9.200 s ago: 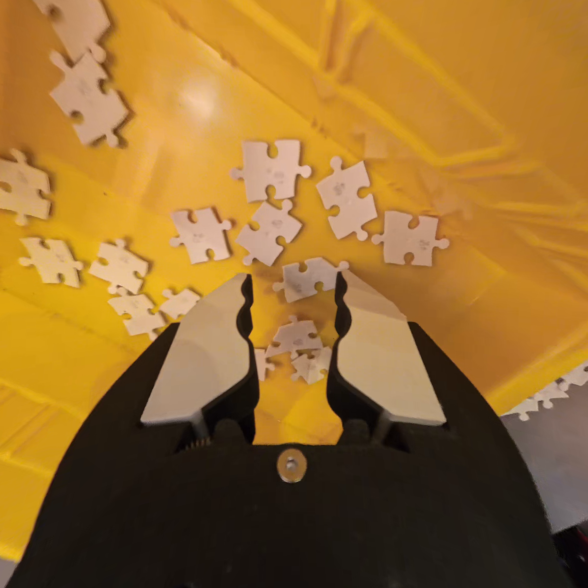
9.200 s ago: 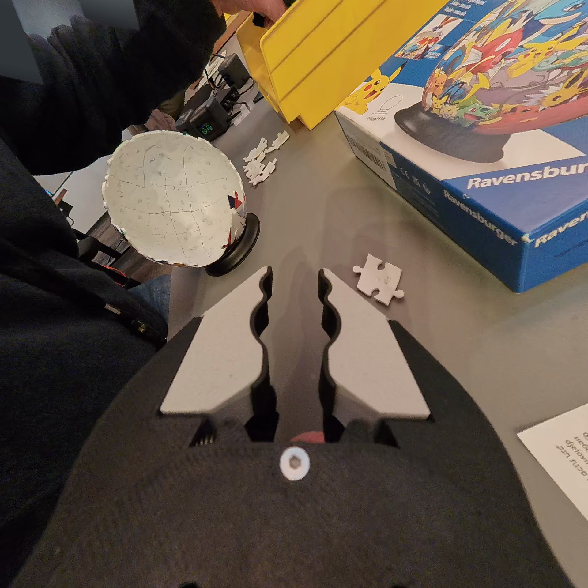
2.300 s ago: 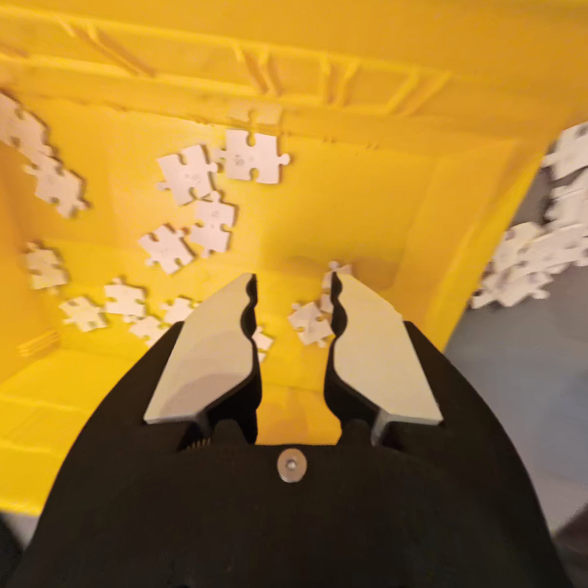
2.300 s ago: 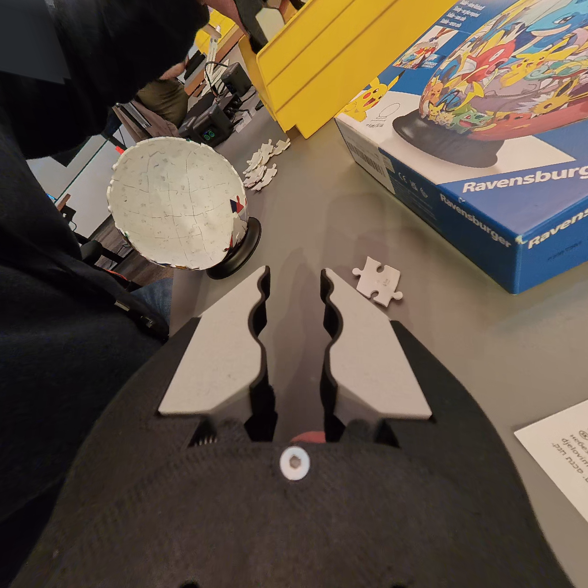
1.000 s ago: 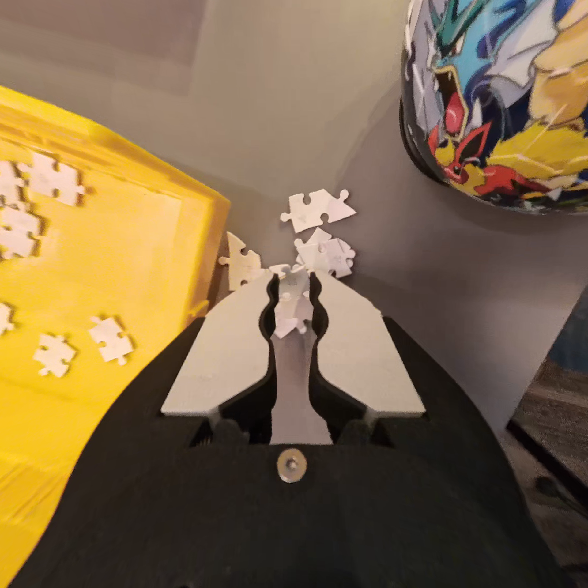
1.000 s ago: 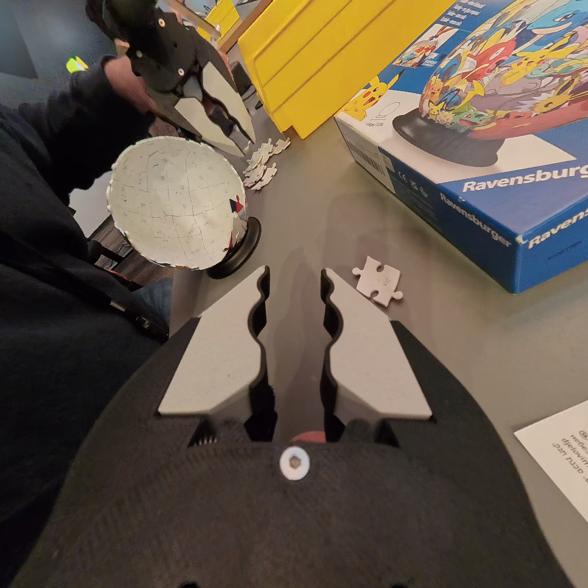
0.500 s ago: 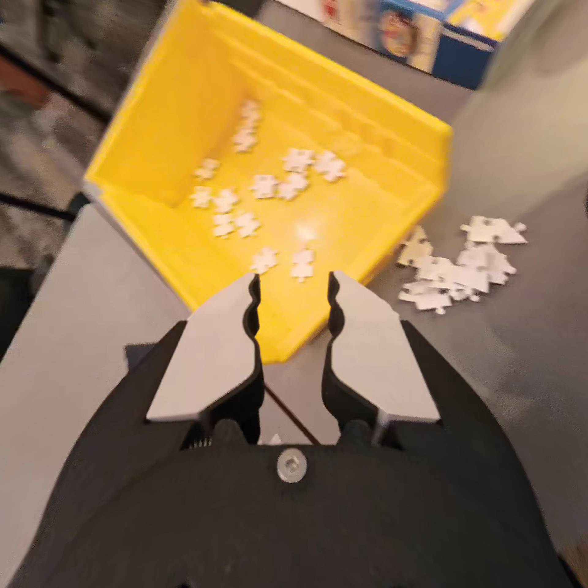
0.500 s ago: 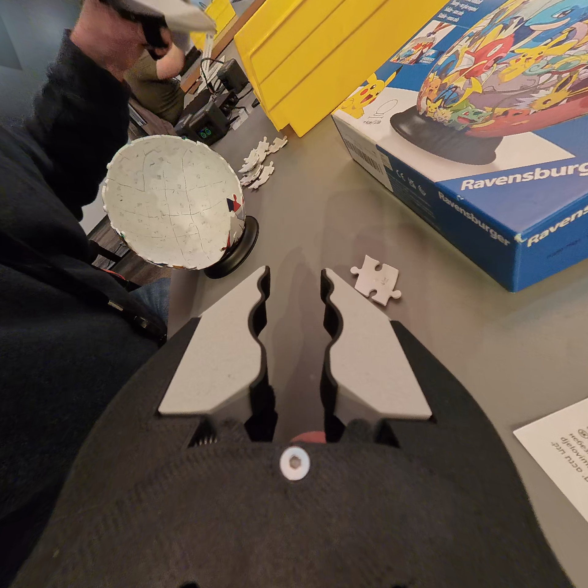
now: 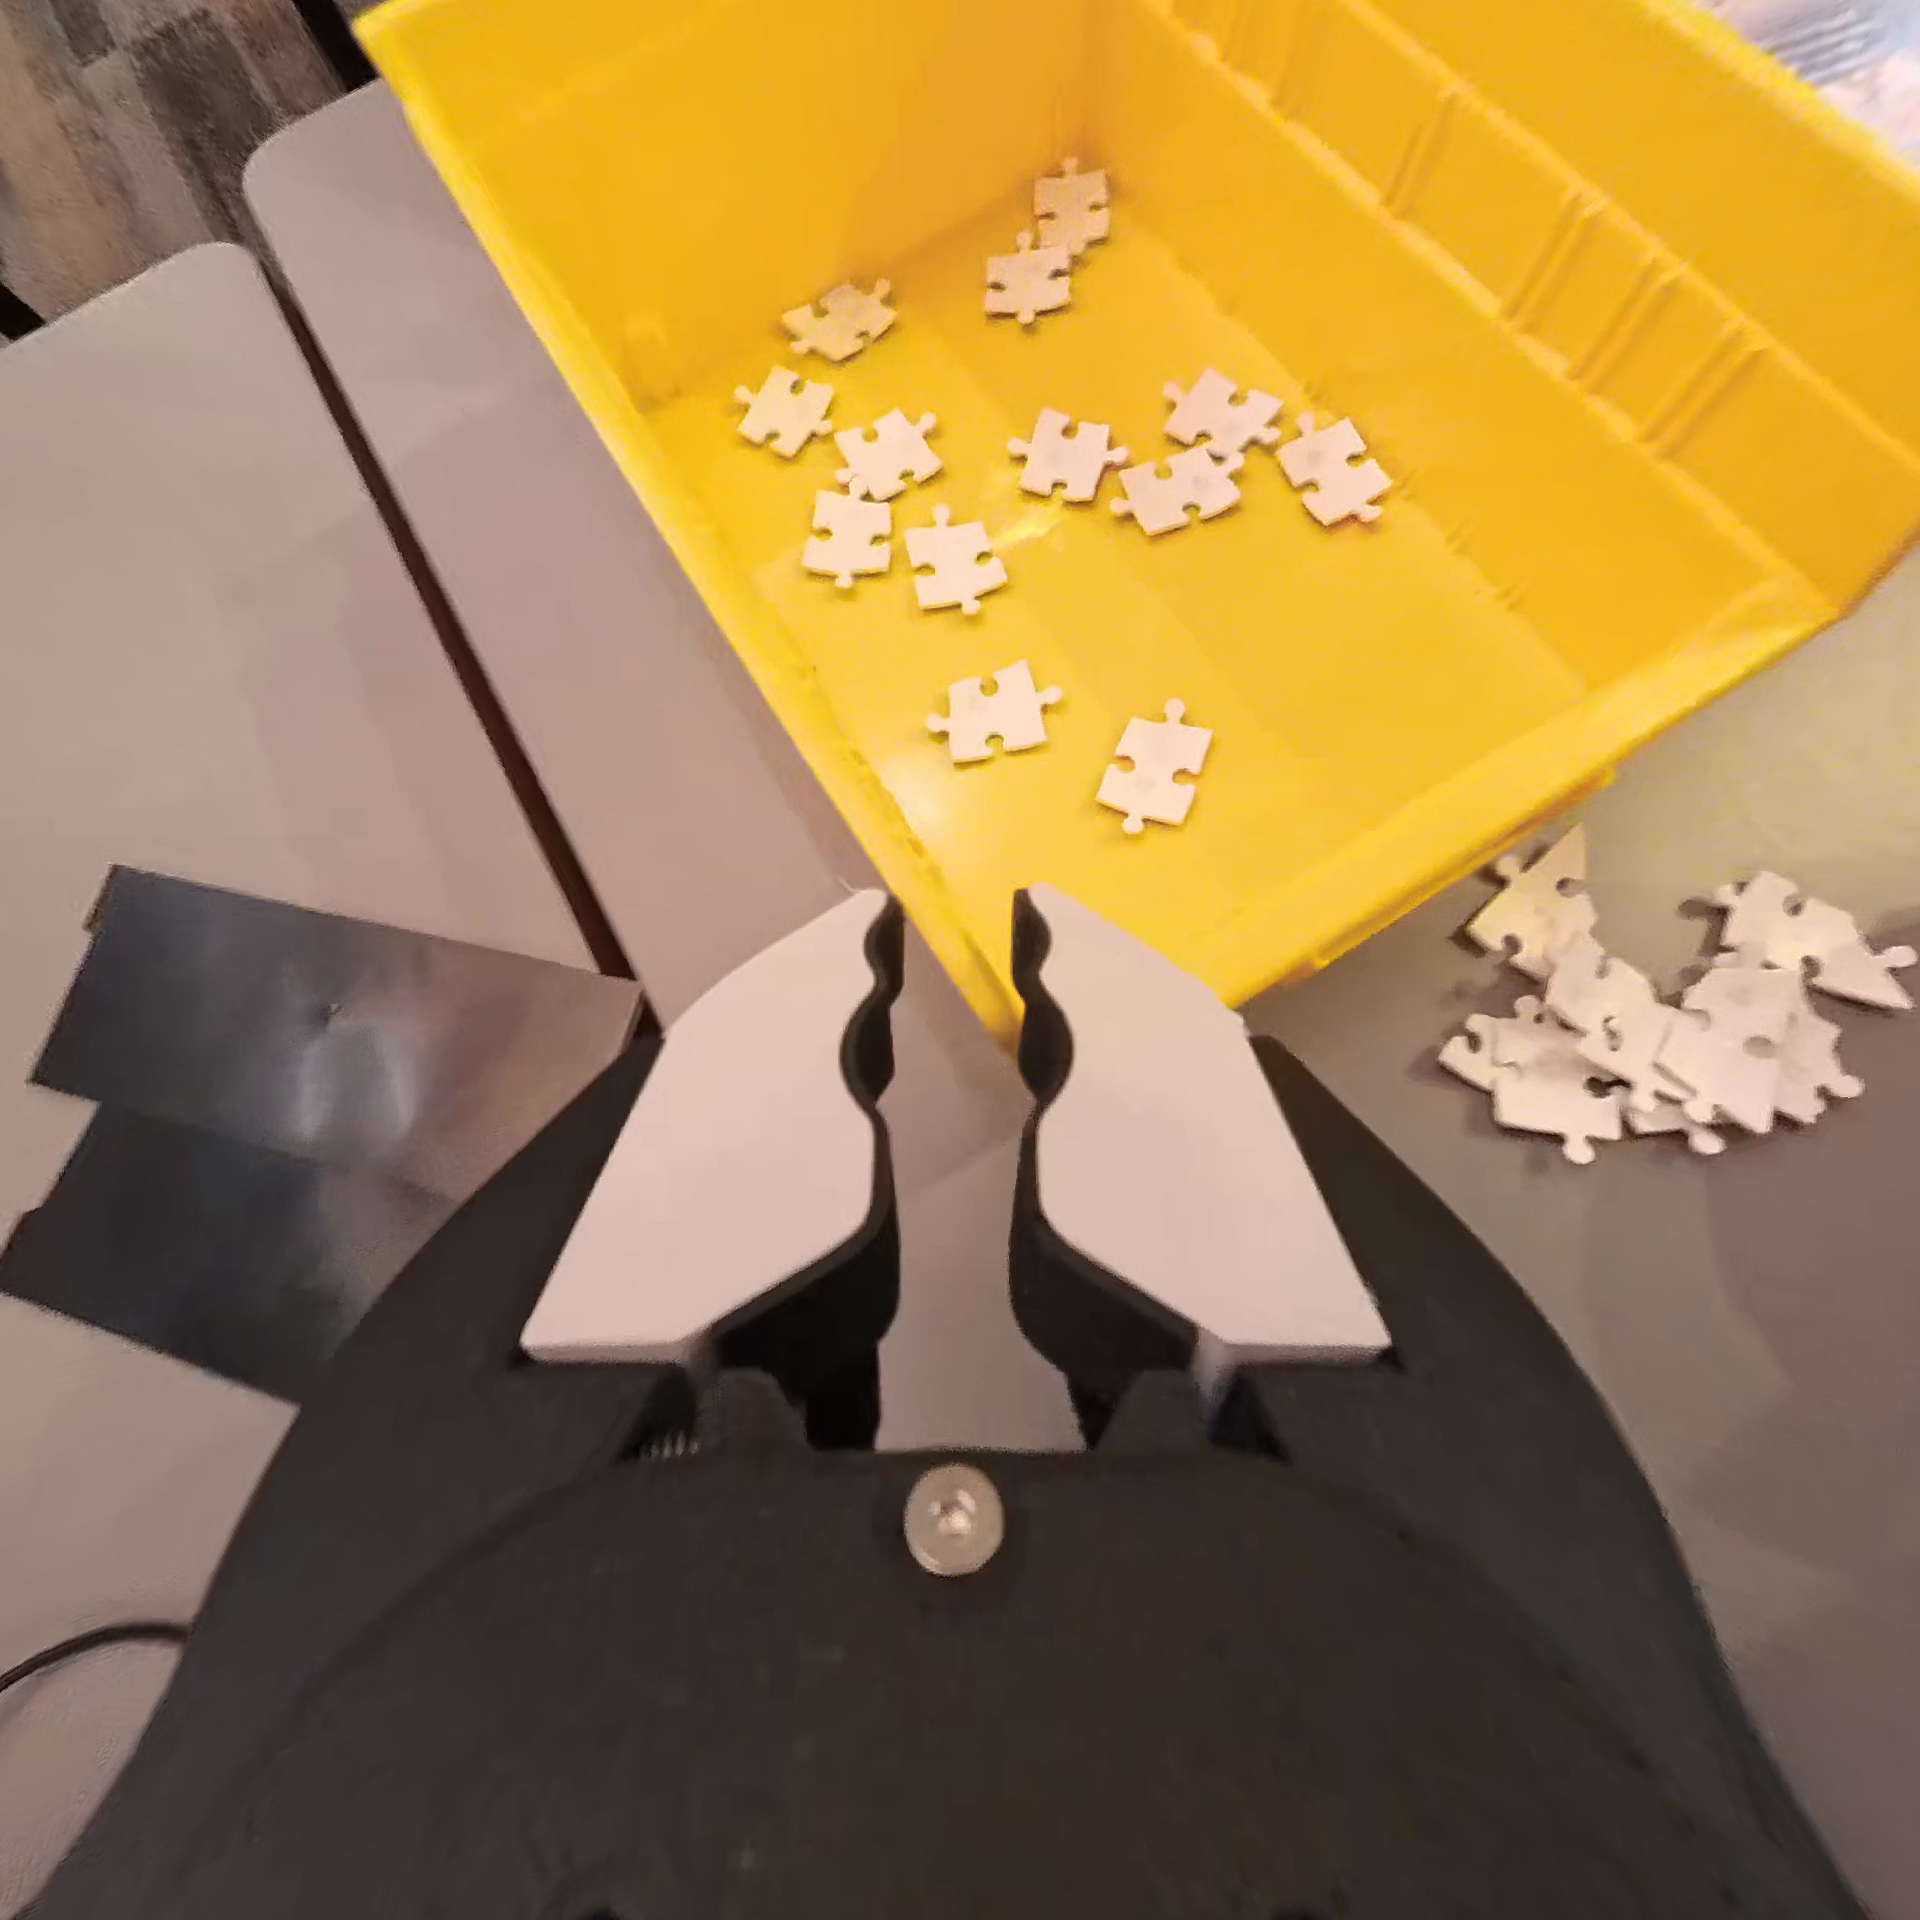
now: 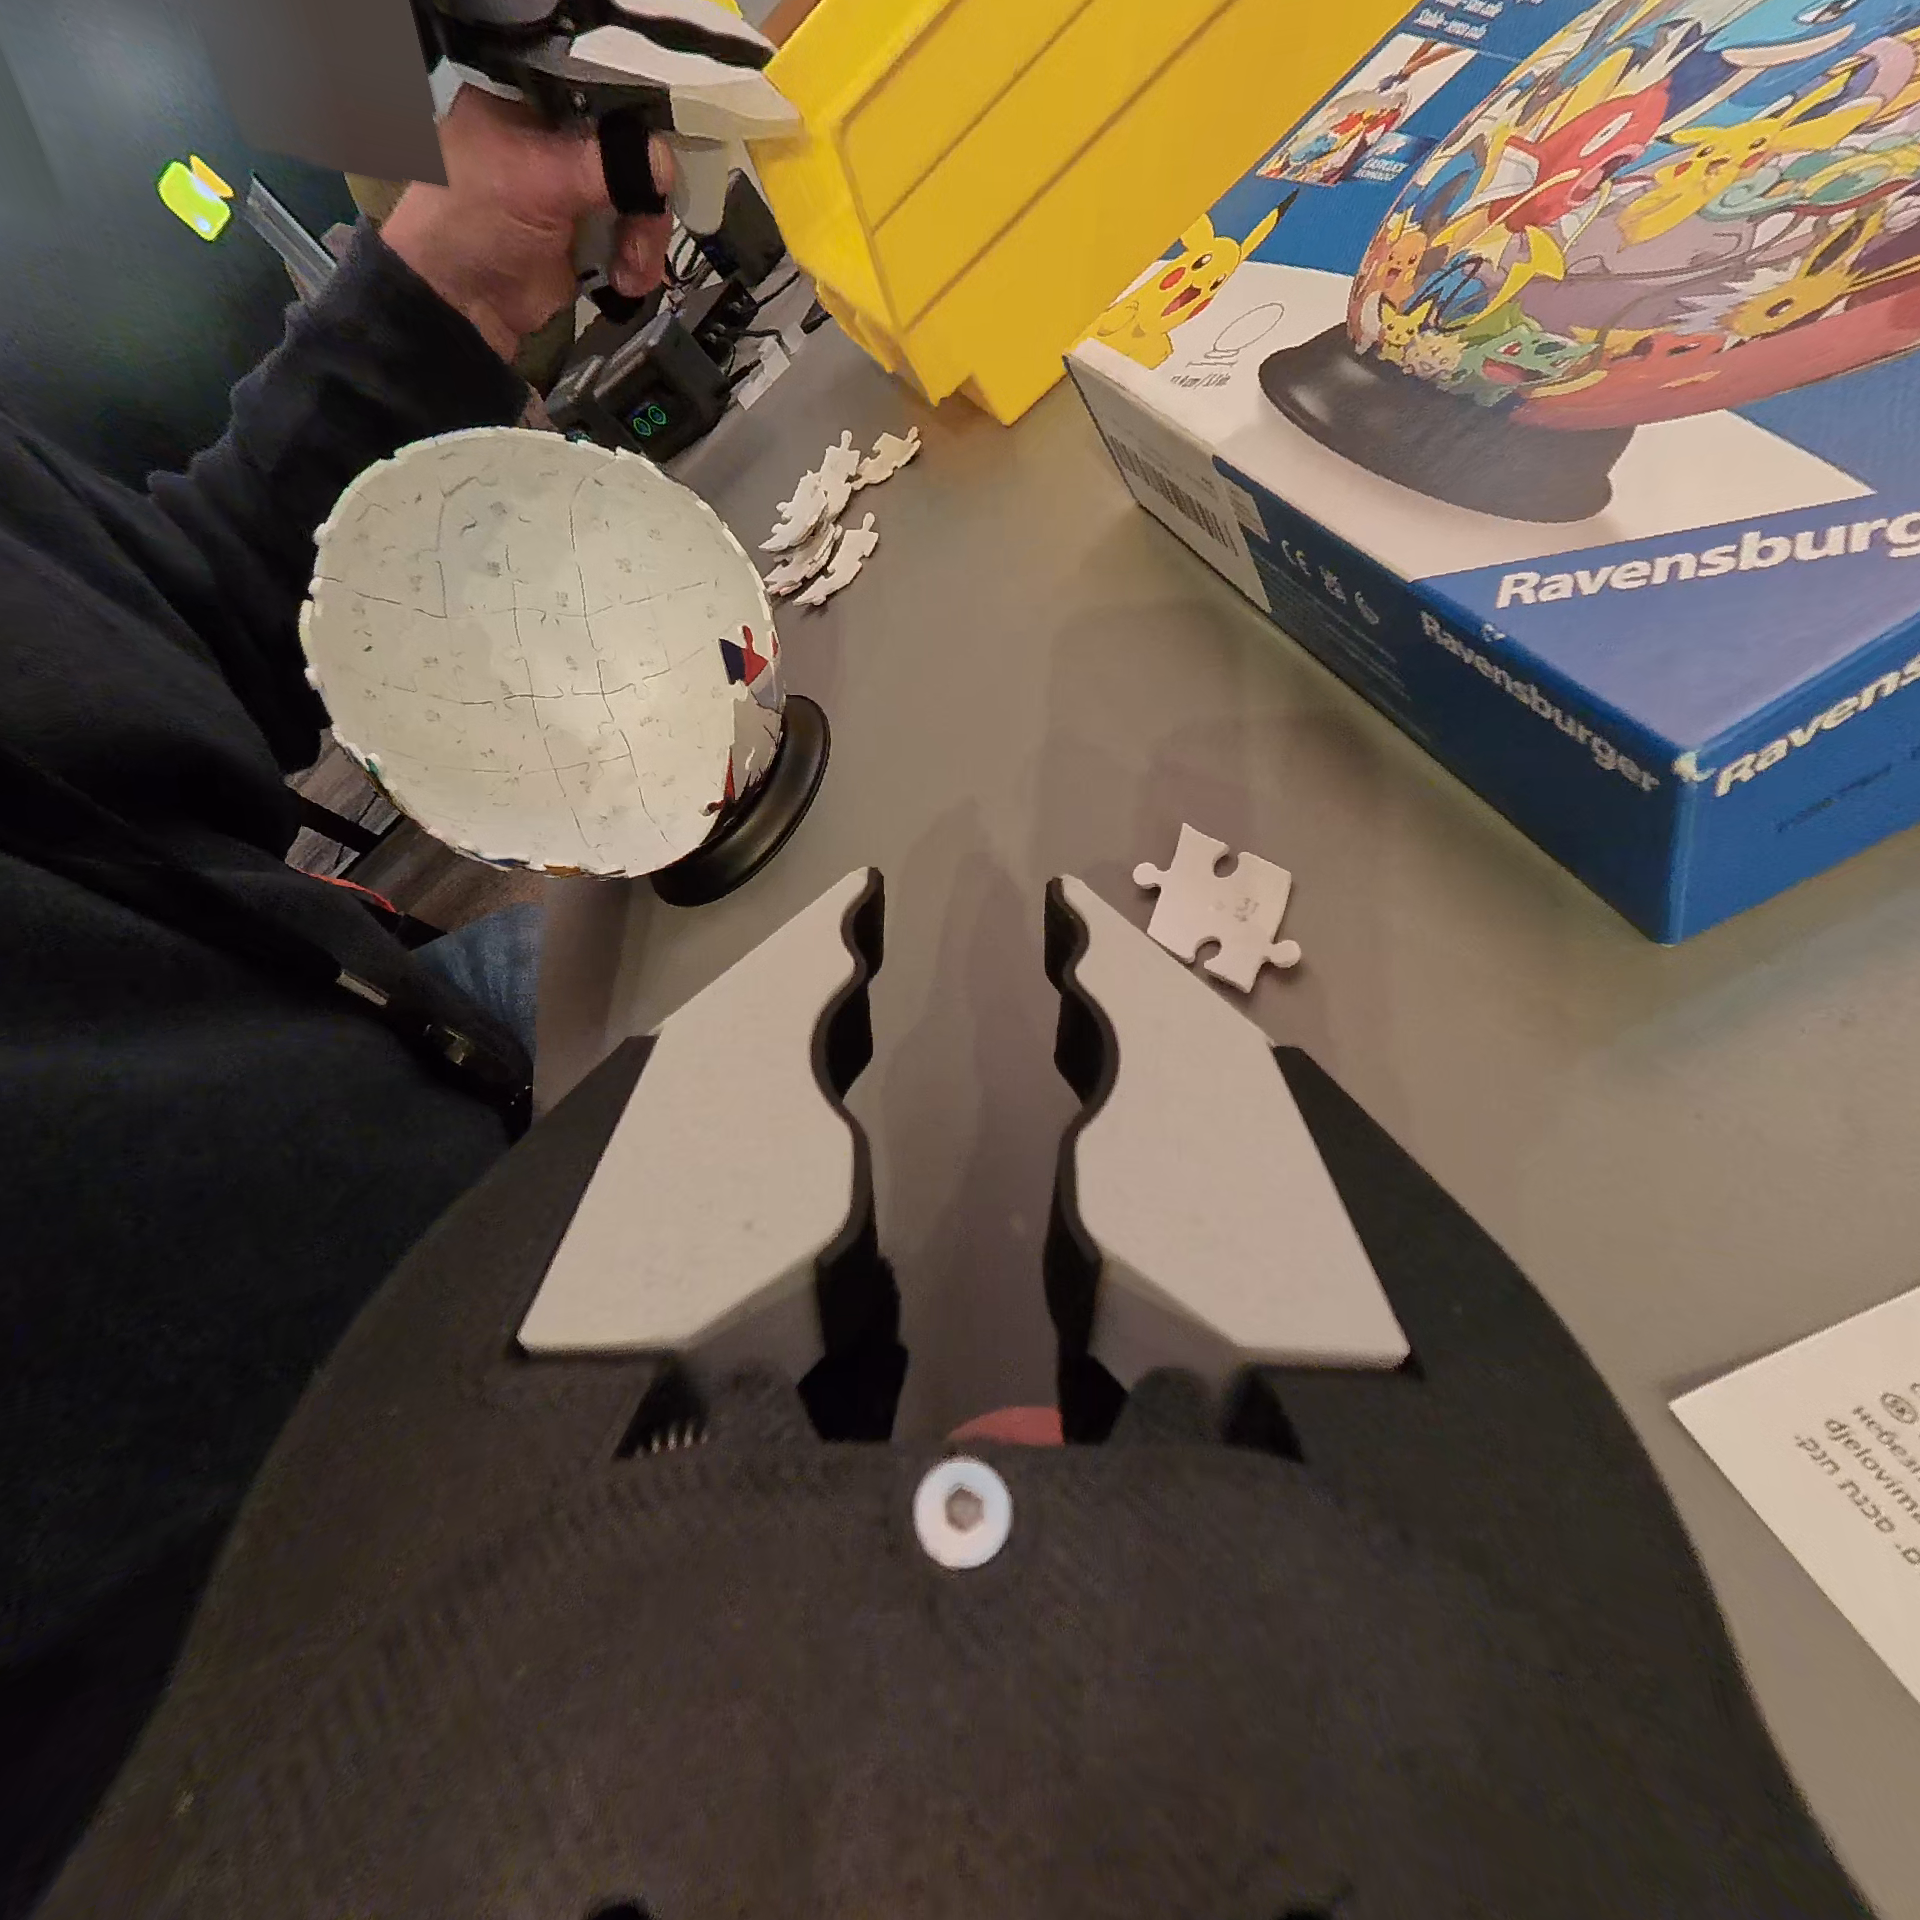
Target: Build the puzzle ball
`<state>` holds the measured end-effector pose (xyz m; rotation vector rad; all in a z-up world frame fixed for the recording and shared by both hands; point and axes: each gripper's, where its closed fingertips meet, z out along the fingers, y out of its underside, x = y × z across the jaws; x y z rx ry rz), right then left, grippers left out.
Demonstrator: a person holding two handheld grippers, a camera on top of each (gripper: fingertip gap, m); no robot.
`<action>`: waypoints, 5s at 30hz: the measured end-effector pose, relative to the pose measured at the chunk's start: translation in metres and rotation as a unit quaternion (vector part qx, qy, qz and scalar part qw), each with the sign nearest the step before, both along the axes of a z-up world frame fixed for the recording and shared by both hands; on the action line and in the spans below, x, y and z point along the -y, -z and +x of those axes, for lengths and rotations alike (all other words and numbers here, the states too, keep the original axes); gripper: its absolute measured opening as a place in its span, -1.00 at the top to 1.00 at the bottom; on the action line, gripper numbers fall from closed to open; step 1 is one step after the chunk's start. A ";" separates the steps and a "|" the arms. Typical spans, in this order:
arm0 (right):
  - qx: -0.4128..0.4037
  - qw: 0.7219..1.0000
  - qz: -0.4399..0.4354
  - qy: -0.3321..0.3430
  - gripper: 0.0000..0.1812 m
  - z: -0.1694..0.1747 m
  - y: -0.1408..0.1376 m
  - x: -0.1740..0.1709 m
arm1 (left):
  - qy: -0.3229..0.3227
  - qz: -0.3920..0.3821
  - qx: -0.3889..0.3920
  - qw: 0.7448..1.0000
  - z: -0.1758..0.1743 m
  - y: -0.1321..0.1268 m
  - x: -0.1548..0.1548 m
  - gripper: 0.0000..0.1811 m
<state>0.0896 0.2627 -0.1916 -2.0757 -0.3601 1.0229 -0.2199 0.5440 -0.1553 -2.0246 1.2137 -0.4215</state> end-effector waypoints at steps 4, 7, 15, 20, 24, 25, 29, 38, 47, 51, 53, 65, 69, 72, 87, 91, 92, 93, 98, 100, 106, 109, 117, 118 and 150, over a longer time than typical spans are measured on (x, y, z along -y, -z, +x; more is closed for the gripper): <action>0.003 1.000 -0.002 0.001 0.68 0.000 0.001 0.000 | 0.010 0.010 -0.030 0.999 0.011 0.014 0.006 0.74; 0.003 1.000 -0.002 0.002 0.68 0.000 0.001 -0.001 | 0.010 0.019 -0.032 0.999 0.014 0.019 0.005 0.73; 0.002 1.000 0.000 0.002 0.67 0.001 0.000 0.000 | 0.005 0.020 -0.022 1.000 0.021 0.019 -0.002 0.76; 0.006 1.000 0.002 0.000 0.66 0.000 0.001 0.000 | -0.012 0.042 -0.007 0.999 0.021 0.005 -0.003 0.61; 0.005 1.000 0.003 -0.002 0.65 0.000 0.000 0.001 | -0.004 0.083 0.000 0.997 0.021 -0.021 0.013 0.50; 0.006 1.000 0.003 -0.003 0.65 -0.001 0.000 0.001 | 0.004 0.093 -0.008 0.996 0.022 -0.025 0.019 0.50; 0.006 1.000 0.006 -0.004 0.64 -0.001 0.000 0.001 | 0.054 0.116 -0.034 0.991 0.032 -0.034 0.055 0.51; 0.004 1.000 0.010 -0.012 0.63 -0.003 -0.002 0.004 | 0.173 -0.014 -0.101 0.980 0.053 0.045 0.148 0.46; 0.001 1.000 0.012 -0.015 0.62 -0.004 -0.003 0.004 | 0.174 -0.034 -0.108 0.978 0.067 0.080 0.156 0.57; 0.000 1.000 0.012 -0.017 0.62 -0.004 -0.003 0.004 | 0.165 -0.031 -0.136 0.976 0.060 0.079 0.158 0.57; 0.000 1.000 0.011 -0.018 0.61 -0.004 -0.003 0.005 | 0.164 -0.031 -0.128 0.978 0.060 0.070 0.158 0.50; 0.001 1.000 0.014 -0.021 0.61 -0.005 -0.003 0.006 | 0.242 -0.087 -0.143 0.956 0.115 0.080 0.170 0.58; -0.004 1.000 0.014 -0.024 0.60 -0.005 -0.004 0.006 | 0.250 -0.093 -0.146 0.953 0.116 0.081 0.175 0.72; -0.006 1.000 0.016 -0.025 0.60 -0.005 -0.005 0.006 | 0.255 -0.096 -0.139 0.952 0.119 0.080 0.176 0.79; 0.002 0.998 0.053 -0.019 0.62 -0.007 -0.015 0.006 | 0.257 -0.076 -0.063 0.961 0.138 0.059 0.169 0.96; -0.008 0.997 0.071 -0.014 0.62 -0.017 -0.036 0.000 | 0.253 -0.067 -0.034 0.964 0.142 0.043 0.165 0.98; -0.010 0.997 0.075 -0.014 0.62 -0.021 -0.042 -0.002 | 0.253 -0.069 -0.023 0.965 0.143 0.039 0.166 0.98; -0.008 0.997 0.076 -0.013 0.62 -0.024 -0.046 -0.005 | 0.251 -0.072 -0.012 0.965 0.145 0.035 0.166 0.98; -0.012 0.997 0.082 -0.008 0.62 -0.040 -0.063 -0.013 | 0.247 -0.074 0.044 0.965 0.152 0.003 0.166 0.98; -0.033 0.996 0.085 -0.001 0.62 -0.044 -0.074 -0.018 | 0.247 -0.074 0.067 0.964 0.154 -0.013 0.167 0.98; -0.070 0.994 0.086 0.003 0.62 -0.064 -0.099 -0.032 | 0.261 -0.059 0.107 0.958 0.165 -0.057 0.178 0.98; -0.078 0.992 0.099 0.000 0.62 -0.076 -0.113 -0.036 | 0.270 -0.060 0.127 0.953 0.173 -0.076 0.186 0.98; -0.135 0.989 0.068 -0.001 0.61 -0.097 -0.123 -0.047 | 0.272 -0.112 0.193 0.936 0.198 -0.096 0.202 0.98; -0.136 0.989 0.067 0.004 0.61 -0.098 -0.122 -0.048 | 0.270 -0.121 0.204 0.933 0.200 -0.098 0.203 0.98; -0.053 0.996 0.016 0.067 1.00 -0.081 -0.072 -0.018 | 0.334 -0.197 0.180 0.904 0.130 -0.059 0.224 -0.01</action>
